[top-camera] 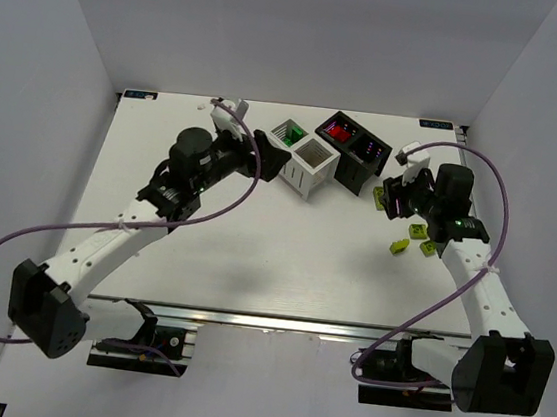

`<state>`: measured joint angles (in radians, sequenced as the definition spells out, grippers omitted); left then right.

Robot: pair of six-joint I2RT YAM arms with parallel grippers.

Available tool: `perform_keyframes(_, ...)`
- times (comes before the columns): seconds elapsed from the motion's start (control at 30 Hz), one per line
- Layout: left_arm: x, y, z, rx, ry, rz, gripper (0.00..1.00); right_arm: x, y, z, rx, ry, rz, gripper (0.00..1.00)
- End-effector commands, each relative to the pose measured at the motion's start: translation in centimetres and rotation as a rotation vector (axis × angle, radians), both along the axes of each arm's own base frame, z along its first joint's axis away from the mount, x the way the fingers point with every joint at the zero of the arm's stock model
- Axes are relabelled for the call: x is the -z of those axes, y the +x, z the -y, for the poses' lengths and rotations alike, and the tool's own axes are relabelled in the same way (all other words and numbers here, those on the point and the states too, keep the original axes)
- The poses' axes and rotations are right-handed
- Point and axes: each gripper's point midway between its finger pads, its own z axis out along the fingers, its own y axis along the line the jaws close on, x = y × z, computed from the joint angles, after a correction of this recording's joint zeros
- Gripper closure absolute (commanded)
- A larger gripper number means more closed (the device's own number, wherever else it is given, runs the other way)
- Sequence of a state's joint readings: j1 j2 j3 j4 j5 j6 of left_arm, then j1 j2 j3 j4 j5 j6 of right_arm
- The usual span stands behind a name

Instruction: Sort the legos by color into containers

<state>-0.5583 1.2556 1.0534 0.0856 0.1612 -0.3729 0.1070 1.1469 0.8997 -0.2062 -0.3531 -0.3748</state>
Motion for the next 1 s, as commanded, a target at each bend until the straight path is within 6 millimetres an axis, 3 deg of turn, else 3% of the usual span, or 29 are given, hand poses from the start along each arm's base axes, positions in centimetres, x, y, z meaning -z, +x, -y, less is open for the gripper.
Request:
perform_keyframes(0.0,-3.1,-0.7,-2.2,-0.070,0.012,0.119,0.02,-0.7,1.0,2.6,0.109,-0.051,-0.003,0.38)
perform_keyframes(0.1,-4.1,-1.0,-3.0,-0.097,0.012,0.151,0.02,1.2,1.6,5.0,0.198,-0.041,-0.092,0.38)
perform_keyframes(0.13,-4.3,-1.1,-3.2,-0.100,0.008,0.162,0.02,2.7,1.2,4.8,0.186,-0.045,-0.163,0.38)
perform_keyframes(0.3,-4.3,-1.1,-3.3,-0.105,0.007,0.170,0.02,4.9,0.7,4.1,0.083,-0.080,-0.255,0.37)
perform_keyframes(0.37,-4.1,-1.0,-3.2,-0.105,0.012,0.168,0.02,5.7,0.5,4.1,0.048,-0.112,-0.260,0.41)
perform_keyframes(0.47,-4.2,-1.0,-3.2,-0.105,0.016,0.167,0.02,6.5,-0.2,3.9,-0.062,-0.177,-0.206,0.41)
perform_keyframes(0.57,-4.6,-1.1,-3.7,-0.119,0.013,0.182,0.02,7.4,-1.7,3.4,-0.209,-0.276,-0.085,0.21)
perform_keyframes(0.63,-4.9,-1.3,-3.9,-0.126,0.013,0.193,0.02,6.3,-1.8,2.4,-0.295,-0.363,0.066,0.16)
perform_keyframes(0.67,-4.8,-1.3,-4.0,-0.129,0.016,0.194,0.02,7.2,-2.4,2.3,-0.314,-0.385,0.076,0.13)
perform_keyframes(0.77,-4.9,-1.2,-4.3,-0.146,0.022,0.198,0.02,6.6,-2.7,1.7,-0.381,-0.454,0.166,0.12)
perform_keyframes(0.97,-5.0,-1.1,-4.4,-0.147,0.024,0.201,0.02,8.4,-4.1,2.9,-0.486,-0.624,0.162,0.17)
